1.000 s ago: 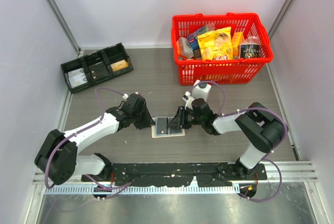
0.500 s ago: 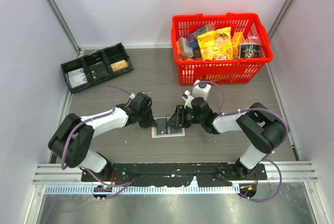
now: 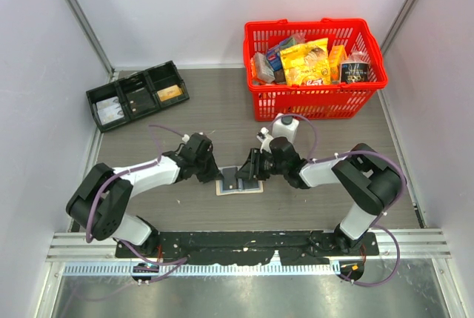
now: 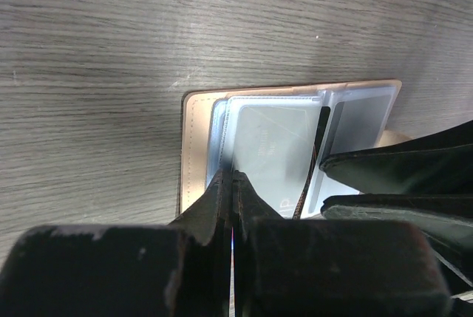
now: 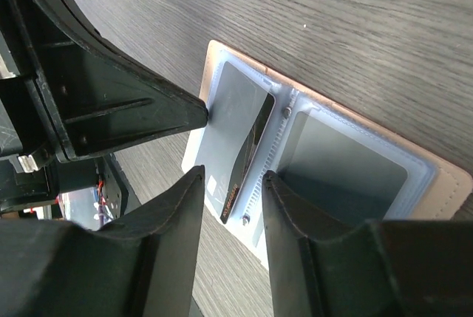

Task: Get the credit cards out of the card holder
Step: Remove the credit card from the card holder.

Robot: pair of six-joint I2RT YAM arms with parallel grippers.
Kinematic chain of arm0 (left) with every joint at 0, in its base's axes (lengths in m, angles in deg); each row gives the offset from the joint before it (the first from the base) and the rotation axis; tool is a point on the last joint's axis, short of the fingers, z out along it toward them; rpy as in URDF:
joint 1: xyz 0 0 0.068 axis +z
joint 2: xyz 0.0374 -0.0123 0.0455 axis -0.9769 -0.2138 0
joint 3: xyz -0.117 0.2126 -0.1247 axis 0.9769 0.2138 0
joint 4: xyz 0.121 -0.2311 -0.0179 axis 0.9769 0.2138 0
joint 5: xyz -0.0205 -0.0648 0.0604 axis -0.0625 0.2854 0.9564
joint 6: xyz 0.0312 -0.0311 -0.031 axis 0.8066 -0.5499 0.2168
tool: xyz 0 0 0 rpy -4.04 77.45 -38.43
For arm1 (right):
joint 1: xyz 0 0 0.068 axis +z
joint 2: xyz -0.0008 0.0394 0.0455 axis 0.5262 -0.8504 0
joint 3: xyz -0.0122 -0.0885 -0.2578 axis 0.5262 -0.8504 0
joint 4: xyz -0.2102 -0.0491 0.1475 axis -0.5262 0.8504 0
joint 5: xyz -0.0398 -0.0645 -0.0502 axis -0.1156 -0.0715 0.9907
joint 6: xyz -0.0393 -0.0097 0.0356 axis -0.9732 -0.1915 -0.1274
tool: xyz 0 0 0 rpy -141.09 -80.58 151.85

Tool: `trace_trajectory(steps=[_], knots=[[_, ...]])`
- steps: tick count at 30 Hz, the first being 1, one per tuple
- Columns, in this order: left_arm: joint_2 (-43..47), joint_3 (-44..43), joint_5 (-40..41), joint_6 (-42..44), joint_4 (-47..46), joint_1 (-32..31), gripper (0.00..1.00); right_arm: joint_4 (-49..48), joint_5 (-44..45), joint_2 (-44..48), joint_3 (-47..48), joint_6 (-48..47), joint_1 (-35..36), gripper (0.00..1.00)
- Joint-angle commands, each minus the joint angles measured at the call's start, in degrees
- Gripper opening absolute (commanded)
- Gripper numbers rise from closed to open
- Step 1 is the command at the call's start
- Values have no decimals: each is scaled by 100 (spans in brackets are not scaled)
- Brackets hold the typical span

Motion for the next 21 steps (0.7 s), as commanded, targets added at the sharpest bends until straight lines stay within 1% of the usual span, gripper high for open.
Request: trace_trajectory(steps=[1, 2, 4, 7, 12, 16, 21], knots=[[-160, 409, 78, -29, 212, -7, 0, -136, 12, -117, 192, 47, 77, 40], [-168, 453, 68, -38, 176, 2, 0, -136, 12, -126, 192, 55, 68, 38], [-195, 541, -2, -117, 71, 2, 0, -136, 38, -162, 192, 64, 77, 32], [-247, 655, -107, -187, -87, 2, 0, -136, 73, -197, 148, 91, 68, 28], [-344, 708, -186, -249, -219, -7, 0, -215, 170, -206, 25, 161, 77, 18], [-388, 726, -222, -266, -255, 19, 0, -400, 126, -171, -98, 284, 60, 15], [-388, 761, -230, -275, -281, 20, 0, -821, -5, -91, -247, 468, -11, 17]])
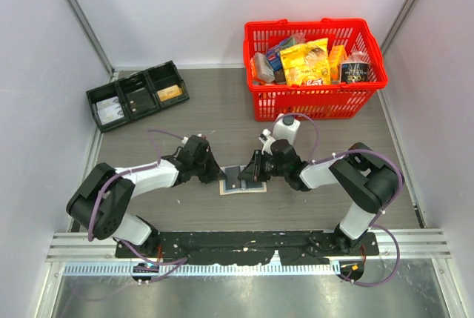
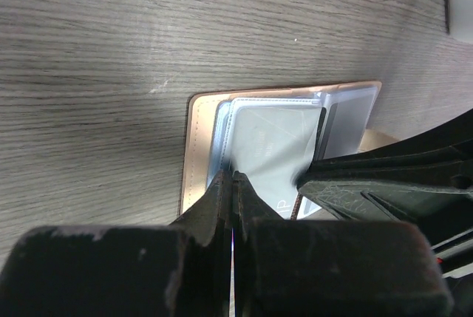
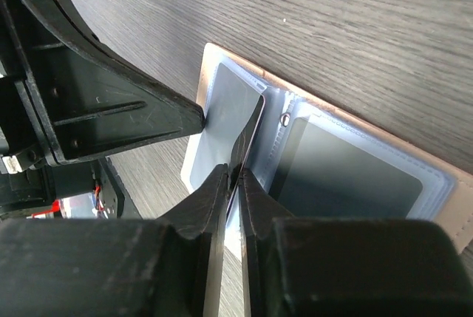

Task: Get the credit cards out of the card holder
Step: Remove the credit card from the card holder.

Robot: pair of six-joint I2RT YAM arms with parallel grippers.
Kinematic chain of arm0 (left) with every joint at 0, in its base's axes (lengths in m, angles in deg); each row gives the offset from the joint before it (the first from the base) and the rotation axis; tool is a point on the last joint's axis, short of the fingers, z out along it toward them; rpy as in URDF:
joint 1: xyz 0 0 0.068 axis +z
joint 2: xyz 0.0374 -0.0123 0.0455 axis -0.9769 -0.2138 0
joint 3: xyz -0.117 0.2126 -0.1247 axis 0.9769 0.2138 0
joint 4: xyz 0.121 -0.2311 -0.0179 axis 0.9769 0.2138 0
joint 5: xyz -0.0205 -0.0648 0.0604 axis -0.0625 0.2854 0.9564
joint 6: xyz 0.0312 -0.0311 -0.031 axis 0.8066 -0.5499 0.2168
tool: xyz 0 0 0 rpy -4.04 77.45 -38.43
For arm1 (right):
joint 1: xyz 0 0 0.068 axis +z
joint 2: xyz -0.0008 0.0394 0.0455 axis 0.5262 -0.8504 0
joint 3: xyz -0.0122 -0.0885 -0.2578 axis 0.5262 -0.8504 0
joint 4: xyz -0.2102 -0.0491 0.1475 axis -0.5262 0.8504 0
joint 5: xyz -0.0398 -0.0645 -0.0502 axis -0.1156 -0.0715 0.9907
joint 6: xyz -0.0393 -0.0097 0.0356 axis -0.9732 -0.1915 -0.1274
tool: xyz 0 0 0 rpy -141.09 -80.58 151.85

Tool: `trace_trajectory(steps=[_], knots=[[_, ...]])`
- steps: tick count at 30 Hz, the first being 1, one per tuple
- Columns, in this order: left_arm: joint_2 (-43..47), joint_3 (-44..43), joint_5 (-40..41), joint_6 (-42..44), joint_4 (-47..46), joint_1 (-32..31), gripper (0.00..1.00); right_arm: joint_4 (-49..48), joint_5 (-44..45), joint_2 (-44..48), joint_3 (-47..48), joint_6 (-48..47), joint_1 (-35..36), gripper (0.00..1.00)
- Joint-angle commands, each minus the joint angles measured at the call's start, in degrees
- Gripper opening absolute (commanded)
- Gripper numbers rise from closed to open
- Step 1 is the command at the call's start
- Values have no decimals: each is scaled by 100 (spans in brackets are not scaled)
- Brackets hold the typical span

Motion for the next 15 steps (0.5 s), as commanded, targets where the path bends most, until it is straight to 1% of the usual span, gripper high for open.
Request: trace_trajectory(steps=[1, 4, 13, 15], knots=[[-375, 350, 115, 66, 587, -53, 0, -599, -156, 66, -180, 377, -65, 17], [-349, 367, 132, 75, 587, -52, 0, -906, -209, 66, -277, 526, -162, 19], [-358, 359, 106, 84, 587, -52, 0, -1118, -209, -22, -382, 658, -197, 20], [-340, 367, 97, 83, 587, -35, 0, -1118, -218, -48, -374, 650, -206, 14]])
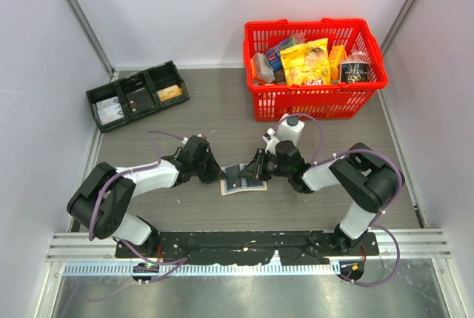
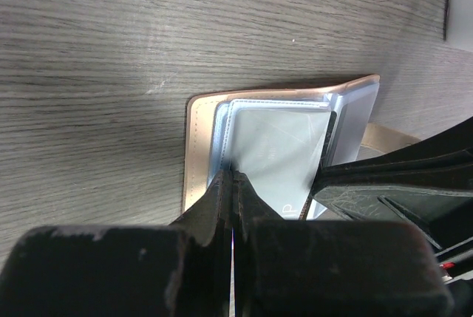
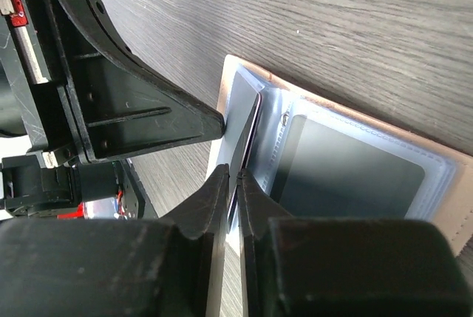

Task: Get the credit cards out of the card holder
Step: Remove the credit card from the card holder.

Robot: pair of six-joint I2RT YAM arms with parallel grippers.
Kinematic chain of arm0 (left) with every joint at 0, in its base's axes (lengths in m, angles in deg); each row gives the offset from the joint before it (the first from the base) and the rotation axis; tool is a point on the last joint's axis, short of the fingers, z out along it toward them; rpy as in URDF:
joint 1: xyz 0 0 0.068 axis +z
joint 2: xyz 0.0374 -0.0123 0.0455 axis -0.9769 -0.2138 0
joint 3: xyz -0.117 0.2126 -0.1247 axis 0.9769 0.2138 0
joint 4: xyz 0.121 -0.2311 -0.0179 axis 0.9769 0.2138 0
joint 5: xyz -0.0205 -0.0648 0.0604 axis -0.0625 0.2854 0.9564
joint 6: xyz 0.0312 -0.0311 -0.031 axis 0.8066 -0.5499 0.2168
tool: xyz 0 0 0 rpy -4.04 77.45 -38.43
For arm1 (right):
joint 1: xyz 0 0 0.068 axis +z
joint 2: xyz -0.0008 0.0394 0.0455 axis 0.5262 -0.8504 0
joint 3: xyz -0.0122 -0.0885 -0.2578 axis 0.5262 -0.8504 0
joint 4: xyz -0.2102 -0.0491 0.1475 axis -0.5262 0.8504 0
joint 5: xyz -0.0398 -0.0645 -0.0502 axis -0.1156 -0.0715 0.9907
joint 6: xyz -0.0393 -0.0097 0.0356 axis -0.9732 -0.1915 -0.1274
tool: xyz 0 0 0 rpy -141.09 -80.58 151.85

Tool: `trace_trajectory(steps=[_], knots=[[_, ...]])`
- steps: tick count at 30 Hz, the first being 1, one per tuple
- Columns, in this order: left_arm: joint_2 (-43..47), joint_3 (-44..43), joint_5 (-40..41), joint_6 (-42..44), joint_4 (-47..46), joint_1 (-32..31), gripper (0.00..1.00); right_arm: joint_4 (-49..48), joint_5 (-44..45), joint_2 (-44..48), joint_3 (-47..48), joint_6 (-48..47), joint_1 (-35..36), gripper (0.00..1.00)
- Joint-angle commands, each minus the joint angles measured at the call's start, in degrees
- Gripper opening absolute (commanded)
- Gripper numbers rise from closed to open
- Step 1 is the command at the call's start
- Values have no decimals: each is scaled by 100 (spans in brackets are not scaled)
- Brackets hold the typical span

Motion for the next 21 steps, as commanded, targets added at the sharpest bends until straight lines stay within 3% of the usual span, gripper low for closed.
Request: trace_trajectory(steps=[1, 6, 11, 21], knots=[[-307, 313, 167, 177, 746, -50, 0, -303, -69, -66, -54, 258, -25, 13], [-290, 313, 159, 177, 764, -50, 0, -250, -34, -127, -46, 232, -34, 2], [-246, 313, 185, 195, 817, -41, 0, -206, -26, -110, -46, 214, -25, 1], [-140, 313, 255, 221, 913, -41, 0, 1252, 396, 567, 165, -454, -51, 1]])
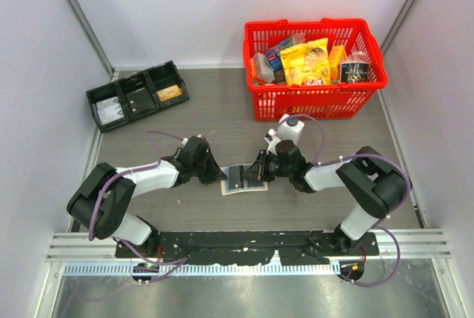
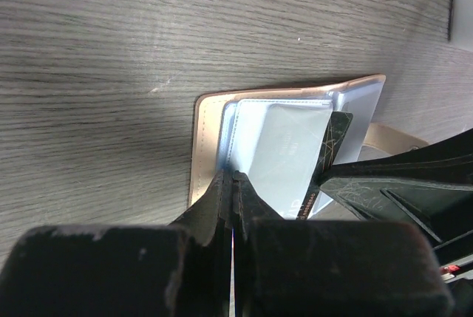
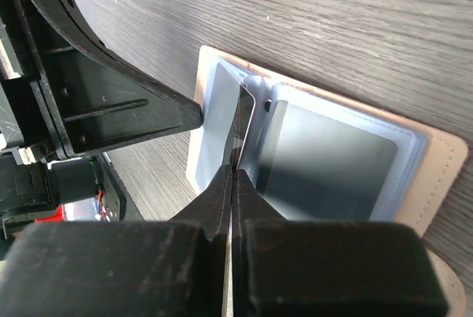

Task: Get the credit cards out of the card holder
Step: Remove the credit card from the card holder.

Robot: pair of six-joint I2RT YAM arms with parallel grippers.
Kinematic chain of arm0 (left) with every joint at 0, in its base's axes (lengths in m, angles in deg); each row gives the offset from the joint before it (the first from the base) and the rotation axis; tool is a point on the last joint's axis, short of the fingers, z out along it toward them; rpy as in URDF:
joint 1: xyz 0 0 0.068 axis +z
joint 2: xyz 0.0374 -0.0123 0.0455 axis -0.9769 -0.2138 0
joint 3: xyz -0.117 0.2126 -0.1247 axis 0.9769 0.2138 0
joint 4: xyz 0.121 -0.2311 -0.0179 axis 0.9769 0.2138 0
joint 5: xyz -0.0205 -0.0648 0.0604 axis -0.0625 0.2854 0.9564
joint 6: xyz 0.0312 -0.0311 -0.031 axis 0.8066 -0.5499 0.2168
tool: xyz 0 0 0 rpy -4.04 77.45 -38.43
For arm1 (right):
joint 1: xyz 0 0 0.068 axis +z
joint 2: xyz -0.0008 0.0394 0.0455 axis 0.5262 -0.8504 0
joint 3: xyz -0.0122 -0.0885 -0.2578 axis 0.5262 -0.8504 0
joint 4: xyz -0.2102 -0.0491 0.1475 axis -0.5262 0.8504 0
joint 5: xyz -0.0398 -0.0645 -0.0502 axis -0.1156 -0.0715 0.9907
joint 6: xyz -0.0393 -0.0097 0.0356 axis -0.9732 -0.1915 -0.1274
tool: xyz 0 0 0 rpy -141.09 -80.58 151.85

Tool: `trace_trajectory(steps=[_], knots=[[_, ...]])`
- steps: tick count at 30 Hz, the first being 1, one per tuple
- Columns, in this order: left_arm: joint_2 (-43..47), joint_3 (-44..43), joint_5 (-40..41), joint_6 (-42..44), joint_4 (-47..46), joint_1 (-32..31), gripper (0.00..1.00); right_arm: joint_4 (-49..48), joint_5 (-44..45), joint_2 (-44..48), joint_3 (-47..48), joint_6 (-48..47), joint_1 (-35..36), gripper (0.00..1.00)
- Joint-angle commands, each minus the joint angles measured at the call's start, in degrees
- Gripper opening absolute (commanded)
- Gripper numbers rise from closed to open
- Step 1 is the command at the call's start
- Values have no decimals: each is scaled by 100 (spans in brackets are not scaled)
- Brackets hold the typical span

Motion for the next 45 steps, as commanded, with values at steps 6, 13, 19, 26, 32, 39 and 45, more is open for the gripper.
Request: trace_trajectory(steps=[6, 13, 19, 26, 32, 39, 45], knots=[[-138, 269, 238, 246, 916, -41, 0, 683, 248, 285, 192, -187, -25, 1], [-103, 243, 273, 307, 968, -41, 0, 798, 293, 321, 253, -214, -42, 3], [-68, 207, 282, 360, 995, -33, 0, 324, 55, -13, 262, 76, -25, 21], [-59, 181, 255, 377, 986, -33, 0, 262, 46, -233, 262, 50, -16, 23], [-24, 216, 273, 378, 995, -33, 0, 244, 63, -251, 262, -11, -7, 1], [47, 251, 299, 342, 1012, -41, 0, 946, 616, 407, 210, -275, -42, 1], [257, 173, 343, 325, 1056, -41, 0, 1360, 828, 768, 157, -407, -78, 1]])
